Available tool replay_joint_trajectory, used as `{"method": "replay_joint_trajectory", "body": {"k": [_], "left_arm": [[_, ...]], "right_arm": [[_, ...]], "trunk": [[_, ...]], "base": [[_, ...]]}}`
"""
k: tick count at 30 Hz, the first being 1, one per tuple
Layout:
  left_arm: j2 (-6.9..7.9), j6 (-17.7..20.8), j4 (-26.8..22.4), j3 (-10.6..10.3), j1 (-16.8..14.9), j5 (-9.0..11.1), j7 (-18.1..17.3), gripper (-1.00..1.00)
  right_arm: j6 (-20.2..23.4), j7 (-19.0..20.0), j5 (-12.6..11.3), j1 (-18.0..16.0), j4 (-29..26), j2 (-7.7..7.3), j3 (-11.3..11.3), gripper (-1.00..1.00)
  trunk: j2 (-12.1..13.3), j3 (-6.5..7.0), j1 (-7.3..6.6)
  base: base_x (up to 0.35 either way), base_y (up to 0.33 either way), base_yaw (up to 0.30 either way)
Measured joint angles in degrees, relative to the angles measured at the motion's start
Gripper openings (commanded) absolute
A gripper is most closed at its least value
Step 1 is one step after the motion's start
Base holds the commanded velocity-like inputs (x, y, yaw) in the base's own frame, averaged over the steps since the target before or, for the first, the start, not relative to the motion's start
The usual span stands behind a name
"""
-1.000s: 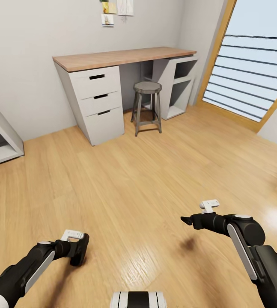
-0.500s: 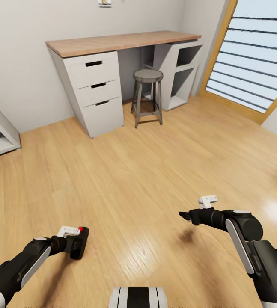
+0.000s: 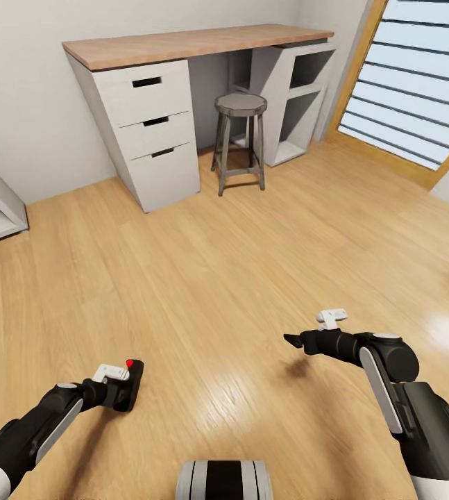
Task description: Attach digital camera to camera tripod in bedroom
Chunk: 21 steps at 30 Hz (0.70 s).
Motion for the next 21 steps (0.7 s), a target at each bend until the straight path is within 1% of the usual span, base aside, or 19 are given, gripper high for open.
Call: {"method": "replay_joint_trajectory", "body": {"k": [7, 15, 21], "left_arm": [[-0.08, -0.4, 0.2, 0.0, -0.2, -0.6, -0.6, 1.00], [-0.19, -1.0, 0.2, 0.1, -0.8, -0.8, -1.0, 1.00], [-0.72, -1.1, 0.2, 0.1, -1.9, -0.8, -0.8, 1.00]], "right_arm": [[-2.0, -0.1, 0.0, 0.0, 0.0, 0.20, 0.2, 1.00], [-2.5, -0.2, 0.0, 0.1, 0.0, 0.30, 0.5, 1.00], [-2.6, -0.2, 0.0, 0.1, 0.0, 0.30, 1.7, 1.00]], "trunk": [[0.0, 0.00, 0.00], [0.0, 0.00, 0.00], [-0.1, -1.32, 0.16]], "base": [[0.000, 0.000, 0.000], [0.000, 0.000, 0.000], [0.000, 0.000, 0.000]]}}
